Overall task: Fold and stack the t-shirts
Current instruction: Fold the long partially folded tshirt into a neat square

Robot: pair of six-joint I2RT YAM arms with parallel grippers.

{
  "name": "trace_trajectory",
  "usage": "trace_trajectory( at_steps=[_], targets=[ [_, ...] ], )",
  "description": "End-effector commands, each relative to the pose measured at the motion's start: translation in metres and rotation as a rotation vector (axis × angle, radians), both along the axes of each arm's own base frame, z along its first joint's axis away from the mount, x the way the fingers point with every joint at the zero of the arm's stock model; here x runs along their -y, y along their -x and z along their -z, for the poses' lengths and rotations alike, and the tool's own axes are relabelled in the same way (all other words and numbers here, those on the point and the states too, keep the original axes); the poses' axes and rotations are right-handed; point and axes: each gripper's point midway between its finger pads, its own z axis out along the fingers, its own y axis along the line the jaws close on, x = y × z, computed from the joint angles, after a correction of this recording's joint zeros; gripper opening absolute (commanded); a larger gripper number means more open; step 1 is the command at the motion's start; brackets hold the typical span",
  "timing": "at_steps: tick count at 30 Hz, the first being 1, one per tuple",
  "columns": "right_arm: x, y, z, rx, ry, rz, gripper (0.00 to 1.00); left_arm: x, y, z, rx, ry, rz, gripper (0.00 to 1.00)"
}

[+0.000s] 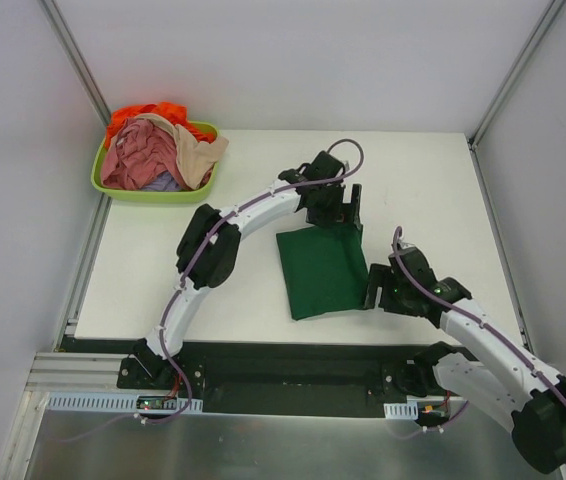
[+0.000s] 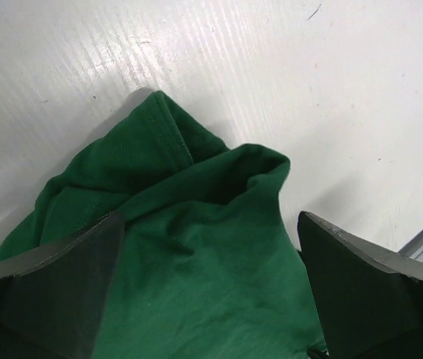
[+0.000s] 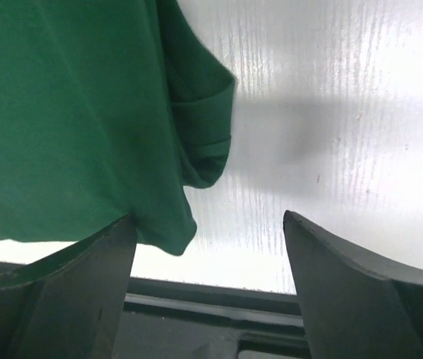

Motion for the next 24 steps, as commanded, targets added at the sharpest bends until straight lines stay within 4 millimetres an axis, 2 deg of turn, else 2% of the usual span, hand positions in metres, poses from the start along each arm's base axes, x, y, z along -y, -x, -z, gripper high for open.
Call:
trace_trajectory(
  at_steps=[1,3,6,8,10,13,16,19,24],
  targets=[
    [0.002,-0.016,-0.042,0.111,0.014,-0.033,0.84,-0.004,-0.009,-0.091,0.193,0.098,0.057,0.99],
    [-0.013,-0.022,-0.063,0.172,-0.057,-0.098,0.89,-0.024,-0.011,-0.109,0.238,0.073,0.009,0.99],
    [-0.051,-0.023,-0.094,0.255,-0.244,-0.237,0.99,-0.059,-0.003,-0.132,0.27,0.061,-0.048,0.99],
    [-0.073,-0.028,-0.11,0.3,-0.352,-0.308,1.0,-0.08,0.005,-0.132,0.252,0.051,-0.082,0.99],
    [-0.089,-0.036,-0.119,0.312,-0.413,-0.341,1.0,-0.092,0.018,-0.119,0.214,0.037,-0.088,0.99],
    [-0.097,-0.062,-0.115,0.282,-0.37,-0.325,0.96,-0.095,0.034,-0.096,0.15,0.043,-0.066,0.99],
    [-0.096,-0.092,-0.1,0.239,-0.3,-0.283,0.96,-0.093,0.044,-0.069,0.072,0.043,-0.051,0.99],
    [-0.098,-0.12,-0.087,0.191,-0.291,-0.277,0.96,-0.088,0.045,-0.048,0.014,0.042,-0.041,0.99],
    [-0.085,-0.162,-0.051,0.095,-0.266,-0.242,0.96,-0.089,0.043,-0.022,-0.044,0.02,-0.058,0.99]
  ],
)
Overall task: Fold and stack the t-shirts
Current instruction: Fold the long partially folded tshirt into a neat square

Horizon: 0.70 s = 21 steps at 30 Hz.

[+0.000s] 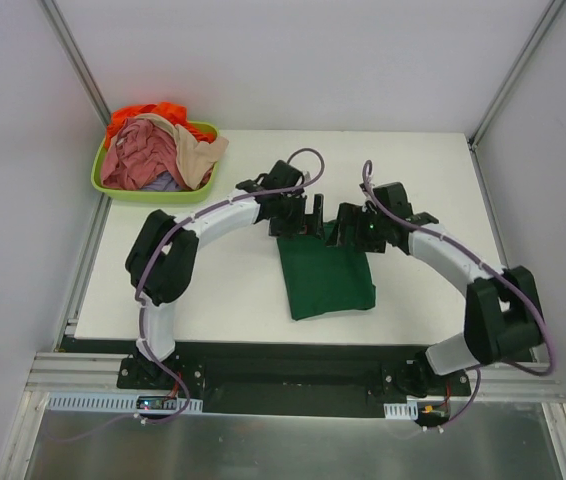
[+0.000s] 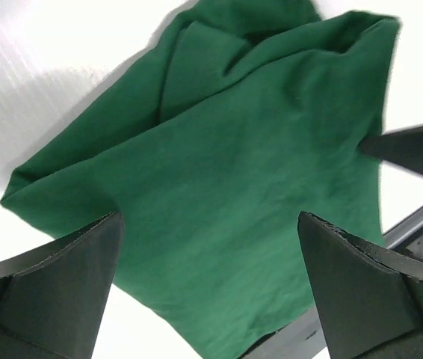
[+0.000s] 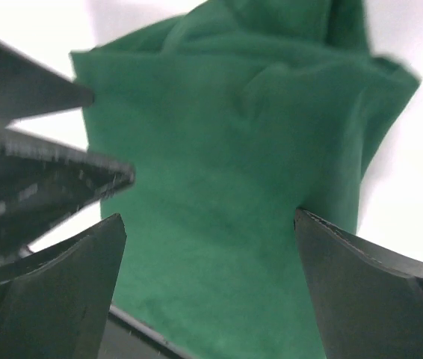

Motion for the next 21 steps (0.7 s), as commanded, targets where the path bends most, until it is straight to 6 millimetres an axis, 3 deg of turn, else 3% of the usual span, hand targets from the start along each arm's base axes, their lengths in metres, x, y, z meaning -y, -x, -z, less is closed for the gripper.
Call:
trace_trajectory(
  at_steps=[1,9,14,18,21],
  targets=[
    [0.007,-0.045,0.011,0.014,-0.006,-0.013,0.96,0.001,0.001,0.008,-0.03,0.014,-0.021,0.99],
    [-0.007,-0.076,0.043,-0.01,-0.087,-0.083,0.97,-0.021,0.019,0.055,-0.14,-0.068,-0.111,0.99],
    [-0.013,-0.097,0.044,0.019,-0.085,-0.12,0.97,-0.049,0.045,0.066,-0.15,-0.153,-0.253,0.99],
    [-0.041,-0.109,0.031,0.027,-0.198,-0.245,0.98,-0.043,0.076,0.064,-0.147,-0.155,-0.258,0.99],
    [-0.057,-0.116,0.03,0.023,-0.189,-0.289,0.98,-0.028,0.097,0.058,-0.112,-0.144,-0.233,0.99]
  ],
)
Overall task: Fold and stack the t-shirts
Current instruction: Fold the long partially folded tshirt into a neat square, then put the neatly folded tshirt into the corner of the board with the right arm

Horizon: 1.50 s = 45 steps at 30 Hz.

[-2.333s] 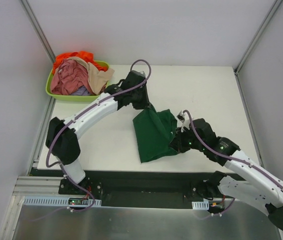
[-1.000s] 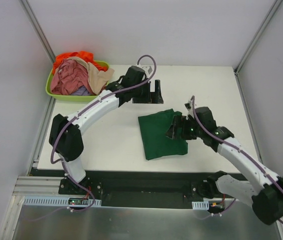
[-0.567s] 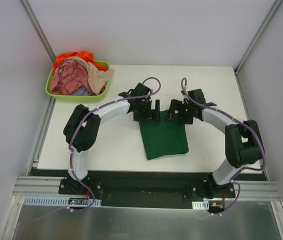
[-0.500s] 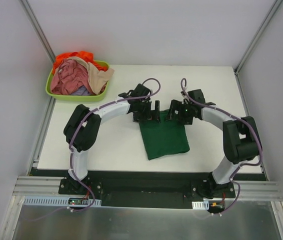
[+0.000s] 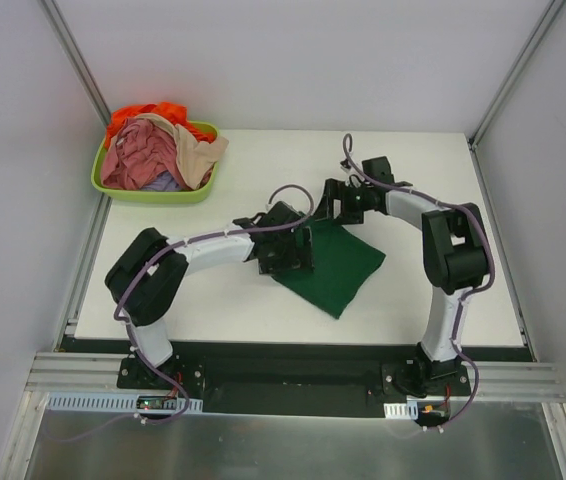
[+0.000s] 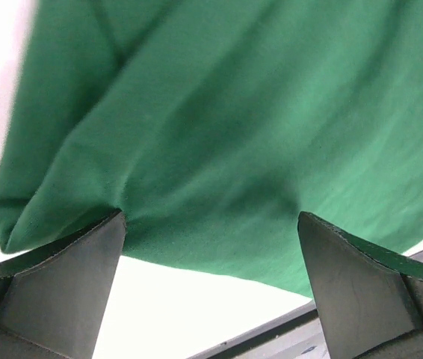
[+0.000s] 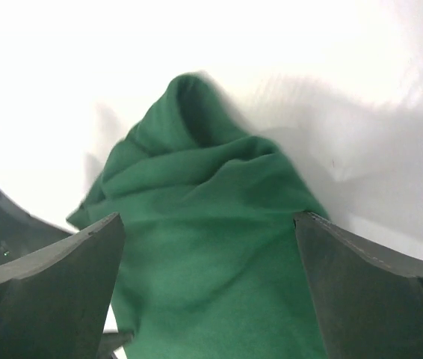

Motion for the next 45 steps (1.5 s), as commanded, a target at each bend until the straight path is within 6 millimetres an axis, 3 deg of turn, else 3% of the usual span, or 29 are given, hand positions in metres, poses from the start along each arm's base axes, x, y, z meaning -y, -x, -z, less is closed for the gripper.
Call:
trace_trajectory(
  at_steps=[1,6,9,14,17,19,21,23,27,30,33,37,42,45],
  targets=[
    [-0.029,-0.015,-0.017,0.07,-0.031,-0.126,0.98,0.009,0.038,-0.004,0.003,-0.029,-0.01,0.99],
    [-0.061,-0.012,-0.033,0.095,-0.004,-0.227,0.98,0.018,0.042,-0.021,0.039,0.003,0.015,0.99],
    [-0.065,-0.013,-0.046,0.117,0.044,-0.219,0.98,0.018,0.043,-0.038,0.081,0.03,0.043,0.99],
    [-0.022,-0.018,-0.087,0.209,0.235,-0.055,0.96,-0.005,0.031,-0.075,0.247,-0.009,0.064,0.99],
    [0.021,-0.002,-0.108,0.251,0.341,0.087,0.96,-0.026,0.012,-0.081,0.283,-0.049,0.045,0.99],
    [0.047,0.012,-0.114,0.254,0.38,0.183,0.96,-0.036,-0.005,-0.075,0.242,-0.038,0.031,0.99],
    [0.072,0.031,-0.113,0.244,0.417,0.262,0.96,-0.033,-0.027,-0.069,0.216,-0.027,0.073,0.99],
    [0.097,0.051,-0.103,0.206,0.454,0.366,0.96,-0.018,-0.036,-0.064,0.191,0.014,0.167,0.99],
    [0.118,0.088,-0.078,0.158,0.452,0.413,0.96,-0.001,-0.052,-0.054,0.192,0.019,0.247,0.99],
    [0.115,0.107,-0.07,0.15,0.402,0.392,0.96,-0.008,-0.065,-0.038,0.19,-0.045,0.216,0.99],
    [0.097,0.127,-0.061,0.126,0.296,0.313,0.96,-0.018,-0.075,-0.017,0.153,-0.102,0.171,0.99],
    [0.095,0.146,-0.04,0.076,0.261,0.303,0.96,-0.019,-0.078,0.004,0.074,-0.077,0.159,0.99],
    [0.093,0.146,-0.022,0.052,0.228,0.35,0.96,-0.012,-0.078,0.014,0.037,-0.047,0.181,0.68],
    [0.087,0.139,-0.015,0.04,0.205,0.366,0.96,-0.01,-0.076,0.015,0.028,-0.028,0.187,0.36]
  ],
)
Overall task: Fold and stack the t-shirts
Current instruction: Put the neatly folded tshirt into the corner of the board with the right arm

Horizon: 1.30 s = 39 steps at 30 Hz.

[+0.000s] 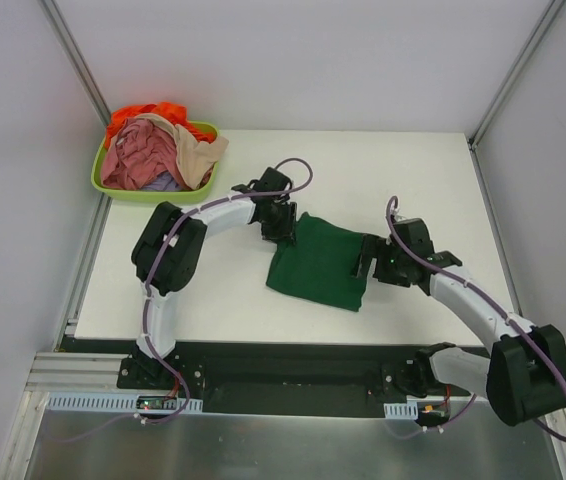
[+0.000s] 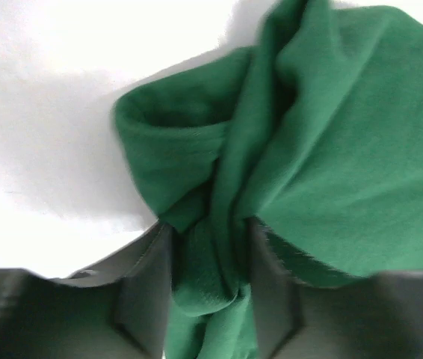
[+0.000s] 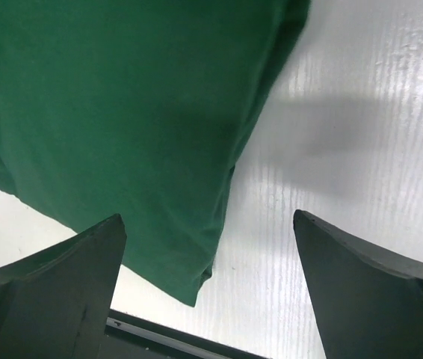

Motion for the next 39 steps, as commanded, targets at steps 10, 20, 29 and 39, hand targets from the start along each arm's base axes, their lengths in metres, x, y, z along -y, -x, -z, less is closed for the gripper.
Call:
trace_trajectory(
  at_steps=[10,20,29,39],
  targets=[
    [-0.012,-0.037,0.019,0.001,-0.15,0.128,0.95,-0.001,0.021,0.005,-0.071,0.191,0.014,0.0],
    [-0.031,-0.033,0.046,-0.098,-0.264,0.114,0.78,-0.001,0.032,-0.004,-0.091,0.434,0.008,0.0],
    [-0.03,-0.013,0.066,-0.165,-0.262,0.098,0.71,-0.012,0.033,-0.009,-0.09,0.639,-0.015,0.0],
    [-0.04,-0.001,0.081,-0.238,-0.318,0.078,0.55,-0.013,0.034,-0.007,-0.092,0.657,-0.035,0.0]
  ],
)
